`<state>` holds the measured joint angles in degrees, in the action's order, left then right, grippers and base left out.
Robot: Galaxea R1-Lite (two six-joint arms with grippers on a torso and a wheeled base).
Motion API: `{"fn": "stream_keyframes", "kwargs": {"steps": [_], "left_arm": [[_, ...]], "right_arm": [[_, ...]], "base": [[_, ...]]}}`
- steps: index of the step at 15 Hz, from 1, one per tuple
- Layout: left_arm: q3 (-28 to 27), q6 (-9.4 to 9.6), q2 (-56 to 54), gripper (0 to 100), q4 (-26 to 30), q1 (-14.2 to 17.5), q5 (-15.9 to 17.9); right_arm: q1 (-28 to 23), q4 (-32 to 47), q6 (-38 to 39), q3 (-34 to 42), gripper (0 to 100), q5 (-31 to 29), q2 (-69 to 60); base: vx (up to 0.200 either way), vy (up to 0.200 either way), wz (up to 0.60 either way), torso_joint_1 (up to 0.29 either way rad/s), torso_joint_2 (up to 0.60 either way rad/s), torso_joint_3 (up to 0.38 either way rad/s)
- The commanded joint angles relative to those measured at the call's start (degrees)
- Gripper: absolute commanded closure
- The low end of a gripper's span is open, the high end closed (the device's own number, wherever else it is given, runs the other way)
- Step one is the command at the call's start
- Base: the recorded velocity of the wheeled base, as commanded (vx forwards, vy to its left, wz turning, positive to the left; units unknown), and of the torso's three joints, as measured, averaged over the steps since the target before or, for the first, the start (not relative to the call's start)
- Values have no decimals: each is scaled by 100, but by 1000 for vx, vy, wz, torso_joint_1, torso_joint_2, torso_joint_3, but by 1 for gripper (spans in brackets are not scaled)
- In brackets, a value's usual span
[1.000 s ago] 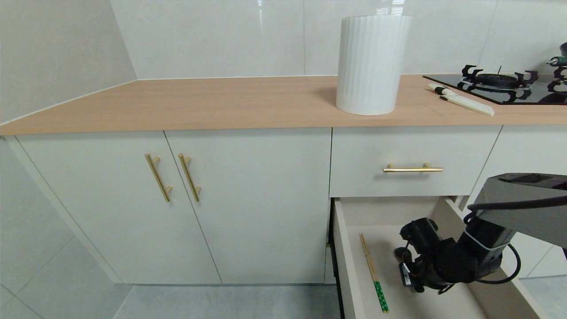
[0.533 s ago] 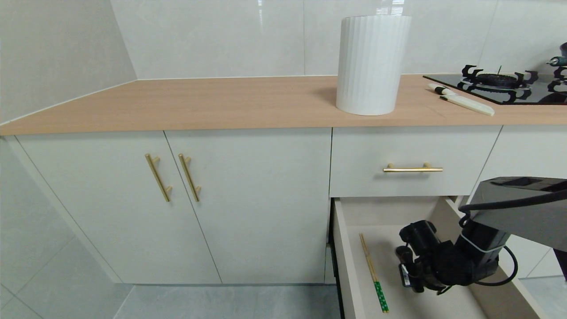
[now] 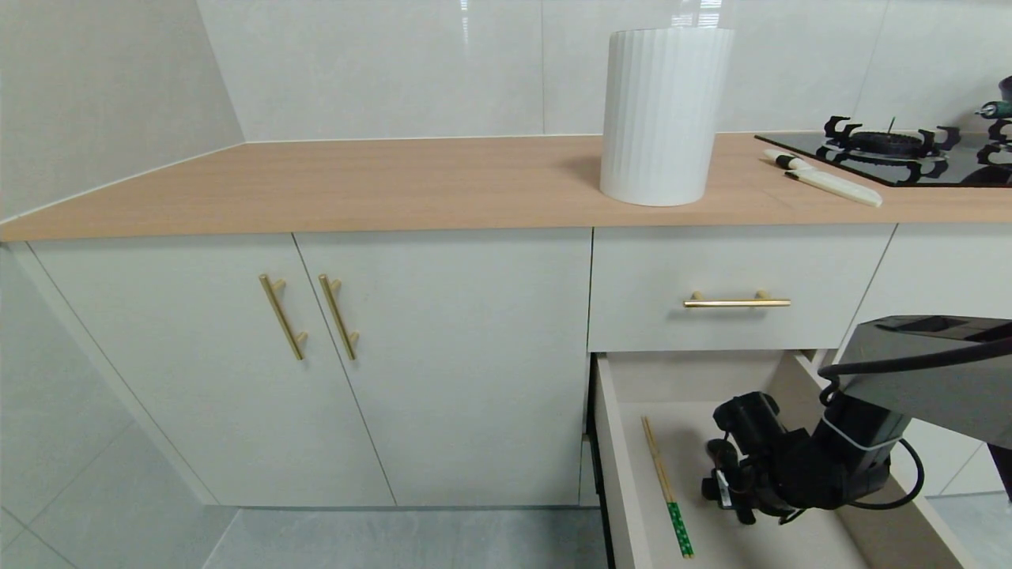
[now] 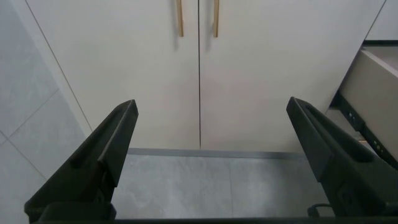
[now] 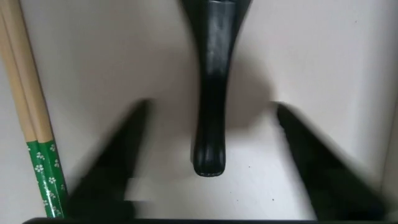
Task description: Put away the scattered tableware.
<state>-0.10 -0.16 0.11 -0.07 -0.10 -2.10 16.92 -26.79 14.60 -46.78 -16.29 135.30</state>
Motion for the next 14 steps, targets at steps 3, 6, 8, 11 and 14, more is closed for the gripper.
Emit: {"fn": "stream_keyframes", "kwargs": {"steps": [3,6,8,11,14], "left_arm": [[1,-2,7,0,-1,1,-1],[1,-2,7,0,-1,1,-1],[1,-2,-2,0,-1,1,-1],[1,-2,-2,0,-1,1,-1],[1,-2,-2,0,-1,1,-1]], "right_arm": [[4,25,-1,178,0,-15,-487],[4,25,-1,503,0,3,-1463],[4,52,-1,722,0,38,-2377],[31,588,-54,933,0,38,-3704],[57,2055,-89,969,0,240,-5023]], "base": [[0,0,0,0,0,0],[0,0,0,0,0,0],[0,0,0,0,0,0],[0,0,0,0,0,0],[0,0,0,0,0,0]]}}
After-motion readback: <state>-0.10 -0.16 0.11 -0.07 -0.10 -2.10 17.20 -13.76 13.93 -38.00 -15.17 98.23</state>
